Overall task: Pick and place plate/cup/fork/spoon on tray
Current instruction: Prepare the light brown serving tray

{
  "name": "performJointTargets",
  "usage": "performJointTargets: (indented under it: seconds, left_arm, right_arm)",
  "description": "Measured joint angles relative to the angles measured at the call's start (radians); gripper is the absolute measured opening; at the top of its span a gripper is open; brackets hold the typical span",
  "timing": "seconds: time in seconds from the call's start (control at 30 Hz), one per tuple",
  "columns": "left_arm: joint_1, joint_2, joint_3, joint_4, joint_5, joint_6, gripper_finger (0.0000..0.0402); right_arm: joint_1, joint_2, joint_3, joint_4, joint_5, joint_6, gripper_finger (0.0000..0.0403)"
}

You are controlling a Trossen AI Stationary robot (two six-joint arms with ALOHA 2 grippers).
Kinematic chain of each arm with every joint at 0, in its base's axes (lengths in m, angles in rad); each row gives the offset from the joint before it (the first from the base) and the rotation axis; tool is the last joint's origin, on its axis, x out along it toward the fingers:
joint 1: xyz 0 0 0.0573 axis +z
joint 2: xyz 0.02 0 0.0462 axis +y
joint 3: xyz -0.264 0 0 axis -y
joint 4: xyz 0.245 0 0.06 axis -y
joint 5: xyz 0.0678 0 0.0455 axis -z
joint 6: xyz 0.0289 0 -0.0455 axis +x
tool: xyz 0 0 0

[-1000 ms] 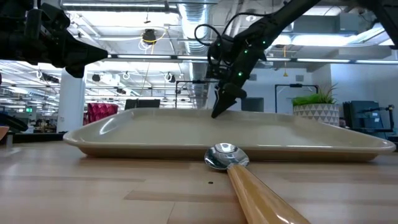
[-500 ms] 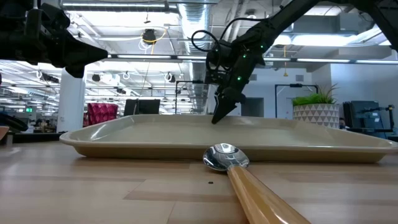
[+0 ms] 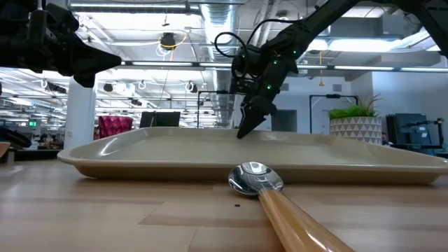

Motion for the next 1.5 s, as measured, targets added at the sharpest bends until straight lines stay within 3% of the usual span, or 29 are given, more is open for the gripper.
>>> performJointTargets:
  seconds: [1.5]
  left_arm:
    - [0.0,0.0,0.0,0.0,0.0,0.0,0.0]
  right_arm:
    - [-0.016,0.0,-0.033,0.011,-0.033,0.036,0.0075]
